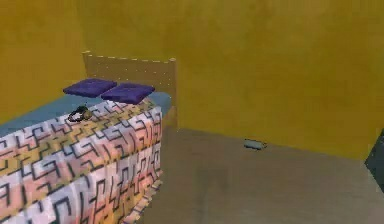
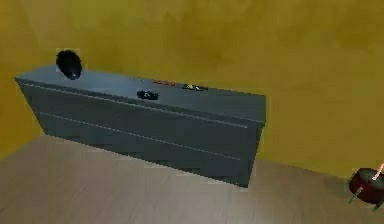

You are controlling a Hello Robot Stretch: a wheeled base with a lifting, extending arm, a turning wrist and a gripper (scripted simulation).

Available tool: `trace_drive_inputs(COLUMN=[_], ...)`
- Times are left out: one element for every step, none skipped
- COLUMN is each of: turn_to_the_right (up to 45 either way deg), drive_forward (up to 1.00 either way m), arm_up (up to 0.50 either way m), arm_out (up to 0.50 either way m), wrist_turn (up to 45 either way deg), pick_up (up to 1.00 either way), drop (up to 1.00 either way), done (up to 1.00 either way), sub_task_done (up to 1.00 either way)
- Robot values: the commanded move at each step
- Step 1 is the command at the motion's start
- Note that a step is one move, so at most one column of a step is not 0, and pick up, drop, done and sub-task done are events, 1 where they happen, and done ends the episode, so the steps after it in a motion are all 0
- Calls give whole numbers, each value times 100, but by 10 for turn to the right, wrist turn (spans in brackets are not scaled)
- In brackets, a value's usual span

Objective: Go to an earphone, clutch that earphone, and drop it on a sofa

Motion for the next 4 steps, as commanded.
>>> trace_drive_inputs(turn_to_the_right=[0,-450,-450,-360], drive_forward=[60,0,0,0], arm_up=[0,0,0,0], arm_out=[0,0,0,0], wrist_turn=[0,0,0,0], pick_up=[0,0,0,0], drop=[0,0,0,0], done=[0,0,0,0], sub_task_done=[0,0,0,0])
